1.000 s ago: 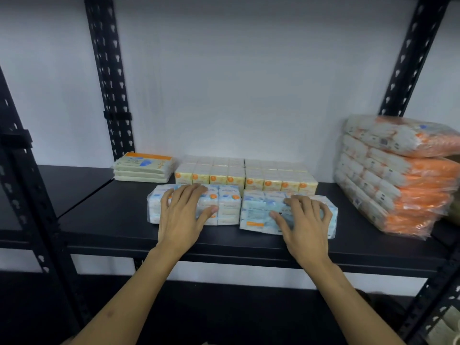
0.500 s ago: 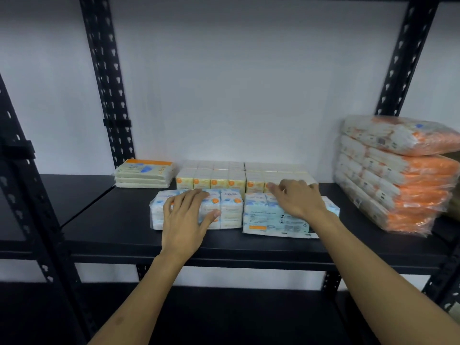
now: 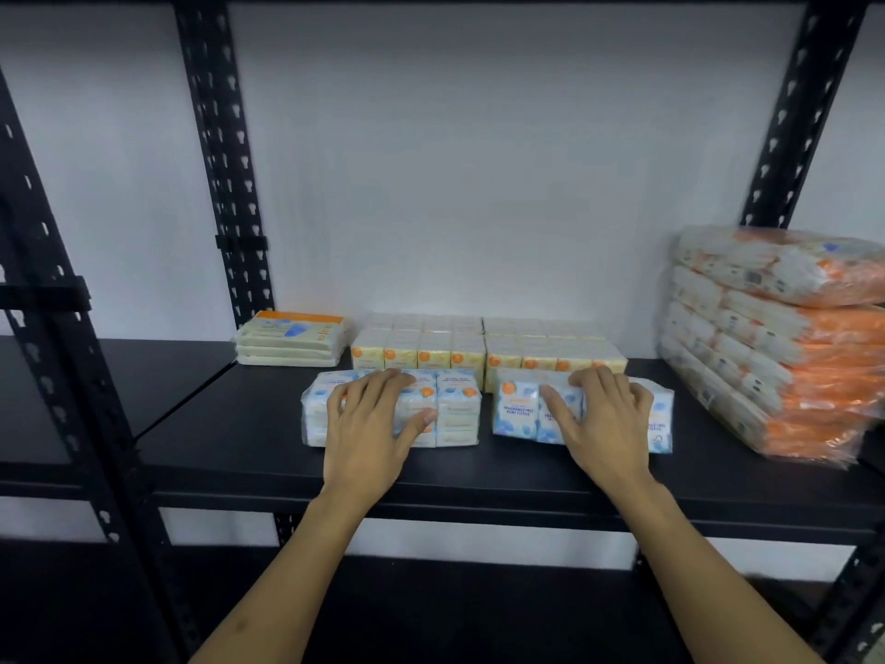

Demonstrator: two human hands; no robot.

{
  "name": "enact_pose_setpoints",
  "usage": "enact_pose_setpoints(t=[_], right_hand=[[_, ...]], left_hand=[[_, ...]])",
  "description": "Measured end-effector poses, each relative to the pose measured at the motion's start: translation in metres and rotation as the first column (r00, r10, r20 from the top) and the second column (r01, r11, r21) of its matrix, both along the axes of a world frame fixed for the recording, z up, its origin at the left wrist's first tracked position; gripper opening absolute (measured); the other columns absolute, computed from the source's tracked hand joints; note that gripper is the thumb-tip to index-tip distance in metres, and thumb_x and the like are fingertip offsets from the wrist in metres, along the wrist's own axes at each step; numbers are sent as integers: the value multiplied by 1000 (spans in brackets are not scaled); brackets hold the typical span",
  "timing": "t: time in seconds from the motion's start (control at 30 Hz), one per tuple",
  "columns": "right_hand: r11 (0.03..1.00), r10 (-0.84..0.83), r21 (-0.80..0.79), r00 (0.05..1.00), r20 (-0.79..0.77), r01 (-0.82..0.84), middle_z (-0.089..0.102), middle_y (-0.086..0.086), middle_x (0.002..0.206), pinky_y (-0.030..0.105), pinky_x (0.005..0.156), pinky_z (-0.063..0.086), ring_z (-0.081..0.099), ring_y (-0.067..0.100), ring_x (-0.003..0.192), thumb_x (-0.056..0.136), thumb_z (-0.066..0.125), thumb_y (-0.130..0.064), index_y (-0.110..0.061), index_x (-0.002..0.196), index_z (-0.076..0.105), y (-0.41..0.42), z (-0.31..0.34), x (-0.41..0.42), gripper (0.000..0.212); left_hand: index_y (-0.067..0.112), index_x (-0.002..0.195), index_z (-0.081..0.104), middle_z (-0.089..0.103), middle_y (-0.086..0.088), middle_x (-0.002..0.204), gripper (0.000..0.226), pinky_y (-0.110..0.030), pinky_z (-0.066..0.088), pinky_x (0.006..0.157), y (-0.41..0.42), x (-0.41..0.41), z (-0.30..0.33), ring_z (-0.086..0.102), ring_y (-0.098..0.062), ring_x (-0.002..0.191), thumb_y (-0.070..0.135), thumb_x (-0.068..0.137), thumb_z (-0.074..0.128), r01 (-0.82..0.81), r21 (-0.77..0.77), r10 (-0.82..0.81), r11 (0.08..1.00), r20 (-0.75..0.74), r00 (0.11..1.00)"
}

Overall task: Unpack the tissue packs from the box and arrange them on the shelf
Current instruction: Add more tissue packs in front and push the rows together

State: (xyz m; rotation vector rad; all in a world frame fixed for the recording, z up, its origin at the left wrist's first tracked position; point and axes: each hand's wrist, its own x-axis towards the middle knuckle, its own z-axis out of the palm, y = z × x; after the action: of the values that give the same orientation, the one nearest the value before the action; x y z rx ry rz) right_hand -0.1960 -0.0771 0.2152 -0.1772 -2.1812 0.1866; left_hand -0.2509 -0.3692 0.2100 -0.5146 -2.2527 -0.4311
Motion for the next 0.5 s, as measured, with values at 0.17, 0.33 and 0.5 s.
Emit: enact_pose_setpoints(t=[0.17, 0.33, 0.5], right_hand=[[999, 34, -24, 999, -25, -35, 59, -2, 109, 44, 95, 34, 55, 21, 103, 91, 50, -59, -19, 100, 61, -1, 1, 10, 43], [999, 22, 24, 1000, 20, -23, 55, 5, 141, 52, 116, 21, 47, 24, 133, 94, 47, -58, -17, 114, 64, -5, 2, 15, 49], [999, 0, 50, 990, 140, -7, 62, -2, 136, 50, 109, 28, 53, 17, 128, 98, 34, -61, -22, 126, 64, -4, 2, 11, 57]], left_hand=[[27, 127, 62, 59, 6, 137, 49, -41, 28, 110, 2, 3, 3, 50, -18, 126, 62, 95, 48, -17, -30, 18, 999, 24, 1000], [25, 124, 58, 58, 3, 135, 47, -42, 35, 106, 5, 9, 35, 49, -22, 125, 58, 92, 60, -12, -160, 32, 987, 128, 991], [37, 131, 43, 48, 7, 143, 70, -45, 25, 117, 7, -12, 74, 43, -21, 135, 68, 75, 69, 190, -235, -79, 953, 414, 907]])
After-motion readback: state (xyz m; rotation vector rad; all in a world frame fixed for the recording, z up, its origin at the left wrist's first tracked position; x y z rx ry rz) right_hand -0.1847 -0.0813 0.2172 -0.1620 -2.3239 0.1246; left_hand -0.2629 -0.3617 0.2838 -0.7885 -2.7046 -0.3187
